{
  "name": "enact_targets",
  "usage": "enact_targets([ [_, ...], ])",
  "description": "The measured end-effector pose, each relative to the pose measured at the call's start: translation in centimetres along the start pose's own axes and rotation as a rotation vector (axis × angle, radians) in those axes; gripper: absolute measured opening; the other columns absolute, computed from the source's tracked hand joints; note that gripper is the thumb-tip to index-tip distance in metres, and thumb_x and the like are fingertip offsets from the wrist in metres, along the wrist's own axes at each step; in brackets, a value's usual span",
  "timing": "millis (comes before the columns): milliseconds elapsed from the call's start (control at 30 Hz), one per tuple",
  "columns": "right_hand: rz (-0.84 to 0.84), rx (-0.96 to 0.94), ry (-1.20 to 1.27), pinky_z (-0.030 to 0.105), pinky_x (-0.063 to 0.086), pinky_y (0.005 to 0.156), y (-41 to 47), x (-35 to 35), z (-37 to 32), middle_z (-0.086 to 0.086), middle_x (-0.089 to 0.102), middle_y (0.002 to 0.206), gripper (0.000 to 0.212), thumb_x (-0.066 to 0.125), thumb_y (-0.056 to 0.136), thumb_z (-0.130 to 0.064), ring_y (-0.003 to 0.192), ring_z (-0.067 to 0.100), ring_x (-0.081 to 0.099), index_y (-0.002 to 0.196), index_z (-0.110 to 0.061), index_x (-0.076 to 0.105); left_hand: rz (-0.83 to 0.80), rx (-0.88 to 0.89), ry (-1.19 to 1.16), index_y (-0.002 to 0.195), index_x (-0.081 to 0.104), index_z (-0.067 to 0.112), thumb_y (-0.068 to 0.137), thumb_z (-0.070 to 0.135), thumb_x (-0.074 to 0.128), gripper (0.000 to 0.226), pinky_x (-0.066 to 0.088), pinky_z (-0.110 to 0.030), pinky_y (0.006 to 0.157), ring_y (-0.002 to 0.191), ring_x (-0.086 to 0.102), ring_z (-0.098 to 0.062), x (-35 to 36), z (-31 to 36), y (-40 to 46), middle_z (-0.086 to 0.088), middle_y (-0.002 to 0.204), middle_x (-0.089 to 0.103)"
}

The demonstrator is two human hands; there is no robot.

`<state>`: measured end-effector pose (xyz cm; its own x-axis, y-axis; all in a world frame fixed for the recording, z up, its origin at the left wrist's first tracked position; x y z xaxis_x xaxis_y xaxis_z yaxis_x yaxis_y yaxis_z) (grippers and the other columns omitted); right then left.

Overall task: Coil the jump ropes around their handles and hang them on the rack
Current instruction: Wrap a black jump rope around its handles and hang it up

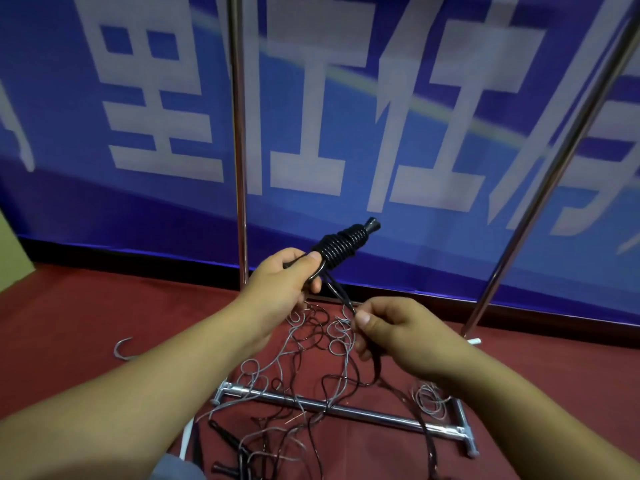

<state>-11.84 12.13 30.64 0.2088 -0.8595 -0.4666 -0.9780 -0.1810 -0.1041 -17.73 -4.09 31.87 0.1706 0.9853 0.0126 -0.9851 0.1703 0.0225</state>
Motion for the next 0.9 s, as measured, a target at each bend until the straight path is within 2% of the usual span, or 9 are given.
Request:
enact_targets([
  [67,0.037,0.054,0.187,0.034,0.049,0.068,0.0,0.2,0.2,0.003,0.061,0.069,0.029,0.045,0.106,-0.02,0.06,0.015,0.057,0.086,-0.01,0.063,0.039,0.016,-0.004,0.082,0.057,0.017,0.101,0.029,0.056,0.023,0.037,-0.031,0.06,0.052,0.039,-0.013,-0.3,0.2,0.2,0.001,0.065,0.061],
  [200,0.099,0.181,0.479,0.023,0.03,0.048,-0.2,0.5,0.7,-0.002,0.047,0.062,0.022,0.047,0.104,-0.017,0.048,0.009,0.035,0.098,-0.008,0.065,0.091,0.013,-0.031,0.085,0.059,0.014,0.101,0.028,0.056,0.021,0.037,-0.03,0.058,0.05,0.039,-0.012,-0.8,0.3,0.5,0.001,0.064,0.061],
  [300,0.119,0.213,0.392,0.02,0.03,0.042,-0.3,0.4,0.7,-0.003,0.049,0.062,0.011,0.061,0.098,-0.022,0.044,0.006,0.039,0.094,-0.013,0.063,0.114,0.019,0.015,0.085,0.061,0.015,0.1,0.03,0.058,0.021,0.038,-0.035,0.064,0.053,0.04,-0.014,-1.0,0.0,0.7,0.003,0.063,0.062],
  [467,0.1,0.254,0.278,0.025,0.039,0.044,-0.6,0.8,1.4,0.003,0.05,0.064,0.029,0.061,0.099,-0.035,0.046,0.013,0.043,0.078,-0.015,0.058,0.178,0.03,0.133,0.087,0.063,0.016,0.098,0.036,0.058,0.024,0.041,-0.039,0.072,0.061,0.045,-0.017,-2.2,-0.4,1.4,0.005,0.066,0.065],
  [533,0.111,0.241,0.266,0.025,0.041,0.044,-0.6,0.7,1.4,0.0,0.047,0.062,0.033,0.053,0.103,-0.035,0.045,0.012,0.041,0.079,-0.013,0.061,0.201,0.023,0.164,0.09,0.063,0.013,0.098,0.036,0.057,0.025,0.041,-0.038,0.07,0.061,0.045,-0.018,-2.7,-0.7,1.6,0.004,0.067,0.065],
  [600,0.123,0.222,0.253,0.023,0.033,0.043,-0.5,0.6,1.1,-0.003,0.043,0.057,0.038,0.047,0.105,-0.034,0.044,0.009,0.035,0.081,-0.012,0.065,0.21,0.012,0.195,0.092,0.063,0.012,0.098,0.036,0.058,0.025,0.042,-0.037,0.069,0.062,0.046,-0.018,-2.9,-0.8,1.7,0.003,0.068,0.066],
  [733,0.139,0.211,0.236,0.022,0.024,0.042,-0.5,0.4,0.9,0.0,0.044,0.059,0.039,0.049,0.105,-0.031,0.047,0.011,0.032,0.083,-0.002,0.065,0.218,-0.001,0.181,0.09,0.063,0.014,0.098,0.036,0.059,0.023,0.041,-0.039,0.068,0.059,0.045,-0.017,-3.3,-1.3,2.3,0.002,0.067,0.066],
  [833,0.182,0.186,0.094,0.022,0.03,0.043,-0.6,0.2,0.5,-0.003,0.051,0.058,0.03,0.056,0.101,-0.034,0.043,0.008,0.038,0.077,-0.015,0.058,0.223,0.007,0.204,0.091,0.064,0.012,0.098,0.034,0.059,0.023,0.041,-0.035,0.065,0.057,0.044,-0.017,-3.4,-1.4,2.4,0.002,0.066,0.065],
  [900,0.192,0.144,-0.031,0.021,0.032,0.044,-0.7,0.2,-0.1,-0.006,0.054,0.059,0.027,0.062,0.096,-0.039,0.041,0.005,0.039,0.08,-0.018,0.058,0.23,0.037,0.291,0.091,0.063,0.011,0.099,0.033,0.058,0.024,0.041,-0.025,0.058,0.056,0.046,-0.013,-3.4,-1.1,2.2,0.002,0.066,0.065],
])
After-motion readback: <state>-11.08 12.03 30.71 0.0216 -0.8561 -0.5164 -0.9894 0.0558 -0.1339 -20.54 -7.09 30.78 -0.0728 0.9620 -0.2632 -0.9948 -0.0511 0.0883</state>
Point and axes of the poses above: each hand's wrist, its own y-axis towards the middle knuckle, its own x-axis out of the palm, z = x × y, the point moved 8 cm from there along y, towards the middle knuckle
